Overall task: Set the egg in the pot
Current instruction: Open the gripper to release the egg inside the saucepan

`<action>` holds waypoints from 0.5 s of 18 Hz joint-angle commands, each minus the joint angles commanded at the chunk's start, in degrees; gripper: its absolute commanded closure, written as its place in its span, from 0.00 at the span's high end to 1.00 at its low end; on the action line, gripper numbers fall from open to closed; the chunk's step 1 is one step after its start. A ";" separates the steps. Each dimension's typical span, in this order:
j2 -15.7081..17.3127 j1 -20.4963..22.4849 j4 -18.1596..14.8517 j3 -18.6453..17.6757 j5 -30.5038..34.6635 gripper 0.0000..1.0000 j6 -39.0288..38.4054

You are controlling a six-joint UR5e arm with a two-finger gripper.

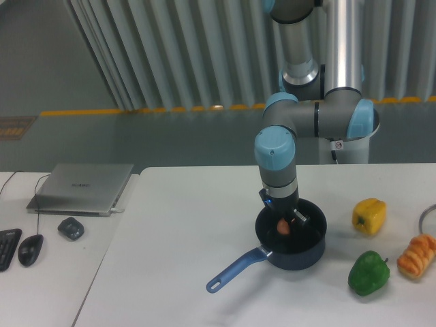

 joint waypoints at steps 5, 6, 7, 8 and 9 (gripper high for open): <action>0.26 -0.09 -0.26 0.09 1.49 0.71 -0.35; 0.26 -0.17 -0.26 0.09 1.58 0.71 -0.18; 0.35 -0.09 -0.26 0.09 1.58 0.71 0.00; 0.35 -0.09 -0.26 0.18 1.58 0.71 0.17; 0.53 -0.09 -0.26 0.44 1.58 0.72 0.26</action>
